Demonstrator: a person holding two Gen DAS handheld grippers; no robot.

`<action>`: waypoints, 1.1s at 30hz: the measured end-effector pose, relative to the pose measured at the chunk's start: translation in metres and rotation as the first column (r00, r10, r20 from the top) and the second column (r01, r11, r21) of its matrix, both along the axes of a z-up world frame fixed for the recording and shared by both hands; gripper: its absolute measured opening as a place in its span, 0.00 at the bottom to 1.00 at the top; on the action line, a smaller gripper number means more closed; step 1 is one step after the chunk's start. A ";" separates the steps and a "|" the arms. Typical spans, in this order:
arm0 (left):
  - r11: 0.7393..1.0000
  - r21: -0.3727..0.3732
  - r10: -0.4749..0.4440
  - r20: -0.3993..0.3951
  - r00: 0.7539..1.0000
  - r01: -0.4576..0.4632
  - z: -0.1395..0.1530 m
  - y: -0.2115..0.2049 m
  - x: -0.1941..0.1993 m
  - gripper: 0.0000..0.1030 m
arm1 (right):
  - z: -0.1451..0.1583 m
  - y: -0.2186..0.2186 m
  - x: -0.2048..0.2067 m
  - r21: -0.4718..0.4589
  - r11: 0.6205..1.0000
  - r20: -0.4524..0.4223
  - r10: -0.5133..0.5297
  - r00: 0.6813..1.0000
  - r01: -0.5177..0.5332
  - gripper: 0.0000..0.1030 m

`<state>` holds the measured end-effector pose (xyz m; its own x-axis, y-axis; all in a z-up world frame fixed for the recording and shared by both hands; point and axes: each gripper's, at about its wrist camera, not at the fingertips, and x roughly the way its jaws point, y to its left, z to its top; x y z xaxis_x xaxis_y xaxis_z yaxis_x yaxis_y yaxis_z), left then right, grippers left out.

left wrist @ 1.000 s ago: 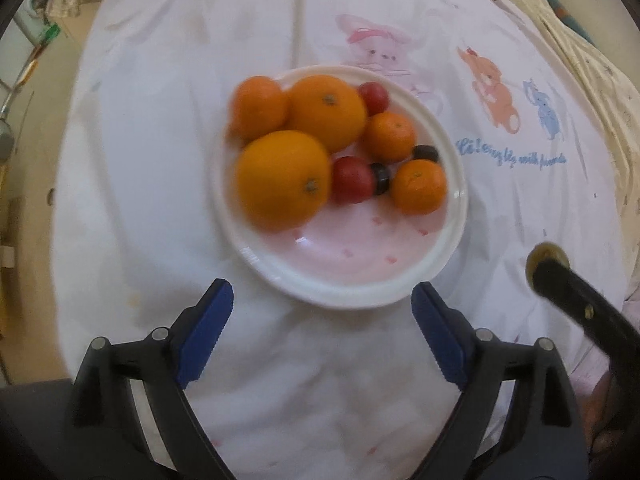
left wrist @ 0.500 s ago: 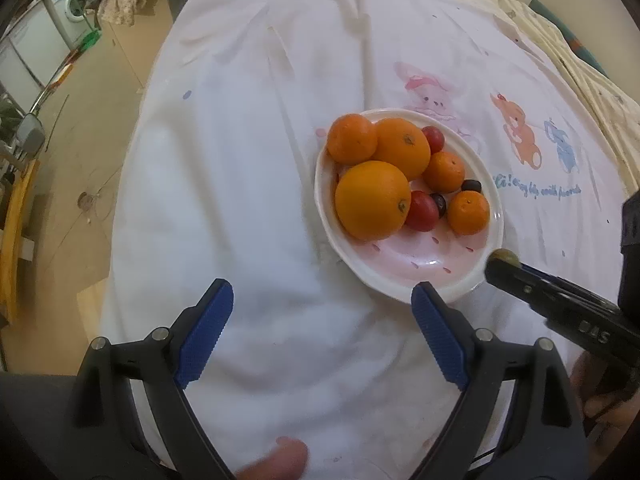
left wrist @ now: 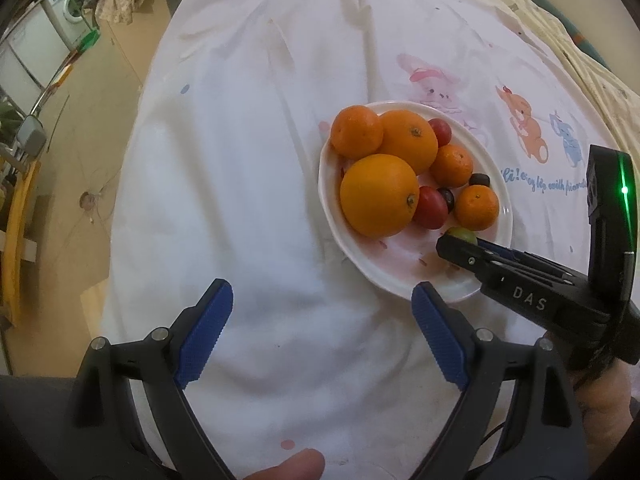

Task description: Organize fruits

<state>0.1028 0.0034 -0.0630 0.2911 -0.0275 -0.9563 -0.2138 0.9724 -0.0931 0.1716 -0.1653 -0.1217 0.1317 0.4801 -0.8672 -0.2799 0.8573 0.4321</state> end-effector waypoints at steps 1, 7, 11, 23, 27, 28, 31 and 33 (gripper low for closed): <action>1.000 -0.004 0.002 -0.004 1.000 -0.002 -0.001 0.000 0.000 0.87 | 0.001 0.000 0.000 0.002 1.000 0.003 0.002 1.000 -0.002 0.34; 1.000 0.005 -0.010 -0.001 1.000 0.010 0.000 0.001 -0.002 0.87 | 0.012 -0.007 -0.004 0.016 1.000 0.019 -0.011 1.000 0.011 0.63; 1.000 0.018 -0.010 0.003 1.000 0.010 0.001 0.003 -0.006 0.87 | 0.022 -0.021 -0.013 0.028 0.999 0.015 -0.036 0.999 0.036 0.63; 1.000 0.006 -0.022 0.179 0.984 0.022 0.047 0.011 -0.046 0.99 | 0.093 -0.060 -0.077 0.001 0.996 0.201 -0.084 0.976 0.086 0.90; 0.996 0.067 -0.068 0.255 0.964 0.053 0.059 0.005 -0.061 0.99 | 0.105 -0.059 -0.098 -0.010 0.993 0.281 -0.109 0.954 0.116 0.96; 0.995 0.074 -0.078 0.274 0.959 0.060 0.061 0.002 -0.065 0.99 | 0.108 -0.059 -0.103 -0.010 0.992 0.306 -0.120 0.944 0.129 0.96; 0.994 0.087 -0.093 0.320 0.943 0.069 0.063 -0.003 -0.077 0.99 | 0.115 -0.061 -0.118 -0.003 0.984 0.384 -0.161 0.909 0.176 1.00; 0.991 0.114 -0.101 0.347 0.932 0.065 0.064 -0.005 -0.085 0.99 | 0.118 -0.063 -0.127 -0.002 0.979 0.435 -0.184 0.881 0.205 1.00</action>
<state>0.0182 -0.0017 0.0015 0.6097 0.0237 -0.7923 -0.1030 0.9935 -0.0495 0.0444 -0.2287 -0.0036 0.5837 0.3670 -0.7243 -0.2544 0.9298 0.2661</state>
